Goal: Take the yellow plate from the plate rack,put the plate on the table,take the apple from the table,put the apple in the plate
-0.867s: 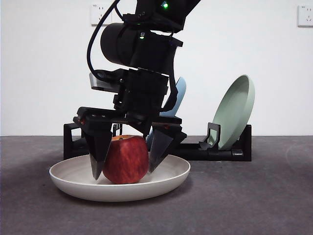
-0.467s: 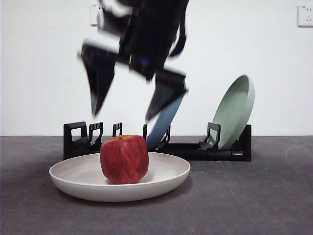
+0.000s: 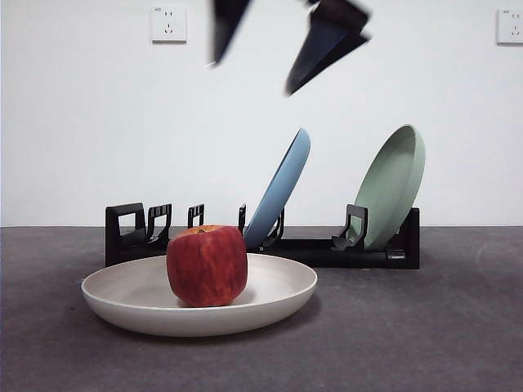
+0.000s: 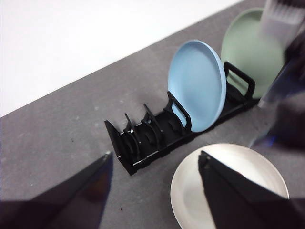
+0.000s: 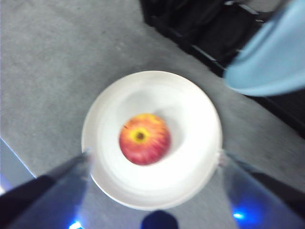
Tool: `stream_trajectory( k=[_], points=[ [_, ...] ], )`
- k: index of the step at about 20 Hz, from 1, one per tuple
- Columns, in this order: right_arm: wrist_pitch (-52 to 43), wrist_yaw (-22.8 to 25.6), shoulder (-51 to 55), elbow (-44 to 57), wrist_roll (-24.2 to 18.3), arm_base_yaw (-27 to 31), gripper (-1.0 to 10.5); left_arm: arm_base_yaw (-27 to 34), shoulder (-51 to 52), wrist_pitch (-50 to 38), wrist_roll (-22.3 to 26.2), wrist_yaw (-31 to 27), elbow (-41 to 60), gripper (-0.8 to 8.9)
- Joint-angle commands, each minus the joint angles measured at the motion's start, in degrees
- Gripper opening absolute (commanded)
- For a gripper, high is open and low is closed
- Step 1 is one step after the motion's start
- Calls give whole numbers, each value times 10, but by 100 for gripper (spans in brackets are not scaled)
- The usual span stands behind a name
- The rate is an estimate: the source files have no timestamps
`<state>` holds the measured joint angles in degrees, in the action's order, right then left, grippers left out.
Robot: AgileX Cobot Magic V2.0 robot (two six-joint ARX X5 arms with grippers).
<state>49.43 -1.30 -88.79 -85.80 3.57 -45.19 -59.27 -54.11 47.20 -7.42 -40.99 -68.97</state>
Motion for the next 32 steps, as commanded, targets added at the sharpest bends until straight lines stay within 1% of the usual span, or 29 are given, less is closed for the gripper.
stream_trajectory(
  k=[1,2,3,5,9,13,16,17,19,21,24,26,27,28,30,32],
  points=[
    [25,2,28,1,-9,15,68,2,-14,-8,30,21,2,74],
    [34,2,39,1,-14,21,14,2,-19,-12,32,30,2,-4],
    [41,2,49,1,-18,27,-16,2,-23,-16,33,38,2,-16],
    [54,2,77,1,-24,43,-12,2,-31,-31,49,75,2,-9],
    [57,2,130,2,-31,68,-12,30,-44,-34,52,152,4,-9],
    [52,3,176,22,-30,70,-12,57,-41,-53,52,157,27,-9],
    [10,2,219,80,-29,70,-12,79,-26,-78,50,159,67,-9],
    [-15,2,236,109,-22,70,-12,80,-19,-92,42,170,86,-9],
    [-70,2,273,179,2,70,-12,80,3,-124,40,191,127,-9],
    [-127,3,311,255,27,70,-12,80,26,-145,36,191,167,-10],
    [-198,4,366,366,68,68,-12,80,66,-172,9,192,225,-9],
    [-241,4,395,431,90,67,-12,80,97,-202,1,209,266,-9],
    [-263,6,409,461,97,67,-12,80,111,-216,-4,214,288,-9],
    [-283,20,423,492,110,66,-12,80,125,-229,-14,216,312,-9],
    [-303,42,443,533,121,64,-12,80,144,-245,-18,216,353,-9],
    [-298,48,447,545,122,61,-12,80,154,-252,-19,216,378,-9]
  ],
)
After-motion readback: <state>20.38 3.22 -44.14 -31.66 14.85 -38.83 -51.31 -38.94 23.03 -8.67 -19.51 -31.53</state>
